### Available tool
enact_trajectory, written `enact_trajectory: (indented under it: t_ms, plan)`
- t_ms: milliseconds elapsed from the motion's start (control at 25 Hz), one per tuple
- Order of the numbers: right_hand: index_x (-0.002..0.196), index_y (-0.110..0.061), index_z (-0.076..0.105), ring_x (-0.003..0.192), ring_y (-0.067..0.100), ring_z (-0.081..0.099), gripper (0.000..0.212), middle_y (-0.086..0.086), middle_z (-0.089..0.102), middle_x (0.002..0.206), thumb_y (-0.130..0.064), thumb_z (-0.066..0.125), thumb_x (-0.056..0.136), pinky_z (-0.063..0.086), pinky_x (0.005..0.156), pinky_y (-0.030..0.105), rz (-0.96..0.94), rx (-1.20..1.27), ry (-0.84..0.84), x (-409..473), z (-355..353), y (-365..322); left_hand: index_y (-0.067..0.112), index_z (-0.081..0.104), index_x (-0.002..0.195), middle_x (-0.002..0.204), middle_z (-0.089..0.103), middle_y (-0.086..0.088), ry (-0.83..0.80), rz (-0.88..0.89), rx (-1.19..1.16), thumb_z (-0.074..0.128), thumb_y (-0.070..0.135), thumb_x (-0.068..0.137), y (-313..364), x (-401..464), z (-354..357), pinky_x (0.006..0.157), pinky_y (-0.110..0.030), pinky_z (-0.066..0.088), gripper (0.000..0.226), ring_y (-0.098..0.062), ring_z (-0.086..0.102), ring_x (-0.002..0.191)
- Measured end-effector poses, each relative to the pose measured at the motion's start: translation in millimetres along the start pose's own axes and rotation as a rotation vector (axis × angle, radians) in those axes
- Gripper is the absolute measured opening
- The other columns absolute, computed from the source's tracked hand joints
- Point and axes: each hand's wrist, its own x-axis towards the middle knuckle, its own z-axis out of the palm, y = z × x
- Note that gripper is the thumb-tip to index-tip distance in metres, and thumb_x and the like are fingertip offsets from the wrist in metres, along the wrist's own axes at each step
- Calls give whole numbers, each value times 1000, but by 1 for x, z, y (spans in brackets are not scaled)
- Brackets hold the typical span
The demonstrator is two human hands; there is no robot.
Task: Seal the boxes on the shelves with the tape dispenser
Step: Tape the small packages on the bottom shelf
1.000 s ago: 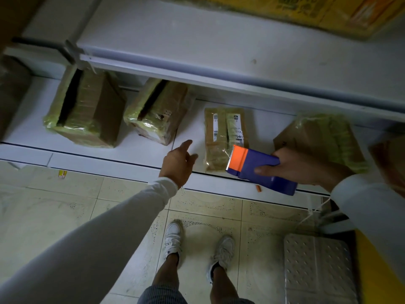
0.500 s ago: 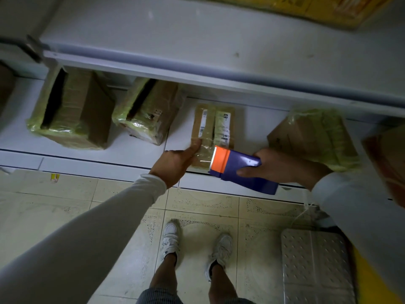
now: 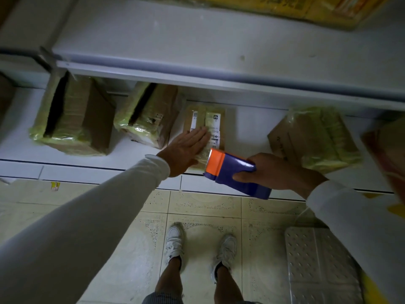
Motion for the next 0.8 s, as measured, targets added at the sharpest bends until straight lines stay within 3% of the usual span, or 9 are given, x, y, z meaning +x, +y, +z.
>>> enact_trajectory:
  t_ms: [80, 240, 360, 440, 560, 640, 800]
  plan:
    - [89, -21, 66, 65, 17, 68, 38, 3, 72, 75, -58, 61, 83, 47, 57, 18, 21, -8, 36, -22, -6, 16, 13, 5, 150, 159, 1, -9, 21, -1, -11, 56, 23, 92, -2, -3, 3, 117, -34, -1, 77, -22, -4, 145]
    - [83, -20, 66, 55, 10, 66, 46, 3, 71, 68, -66, 59, 79, 45, 52, 17, 130, -19, 50, -60, -22, 38, 15, 5, 150, 158, -5, -6, 8, 16, -14, 53, 23, 94, -1, 1, 2, 116, -36, -1, 75, -21, -5, 145]
    - [73, -15, 59, 50, 18, 57, 47, 1, 59, 58, -60, 58, 87, 39, 52, 25, 181, -202, 122, -41, -12, 39, 18, 1, 150, 154, -14, -1, -6, 4, -8, 50, 25, 95, 0, 2, 2, 114, -32, -7, 75, -17, -14, 142]
    - [65, -15, 49, 45, 15, 48, 50, -1, 49, 51, -59, 56, 88, 35, 49, 24, 222, -281, 203, -18, 3, 30, 17, 2, 150, 156, -11, -3, -7, 9, 15, 51, 25, 95, 1, 2, 3, 113, -32, -8, 74, -17, -14, 141]
    - [68, -18, 50, 46, 13, 51, 43, 0, 54, 54, -55, 54, 90, 41, 47, 22, 223, -314, 213, 13, 12, 15, 18, 2, 150, 157, -9, -3, -21, 2, 29, 48, 25, 96, 1, 5, 3, 112, -34, -6, 71, -19, -10, 143]
    - [77, -16, 55, 53, 16, 57, 39, 3, 59, 60, -52, 54, 90, 49, 54, 27, 231, -344, 216, 22, 8, 1, 20, -1, 150, 157, -10, -2, -39, -25, 22, 46, 26, 97, 1, 7, -1, 114, -35, -4, 70, -21, -7, 146]
    - [75, -19, 50, 53, 14, 45, 27, -2, 41, 55, -36, 50, 96, 39, 55, 24, 317, -576, 273, -1, 24, 11, 18, 2, 151, 159, -7, -4, -63, 12, 45, 48, 23, 96, 1, -3, -6, 115, -35, -6, 71, -23, -5, 147]
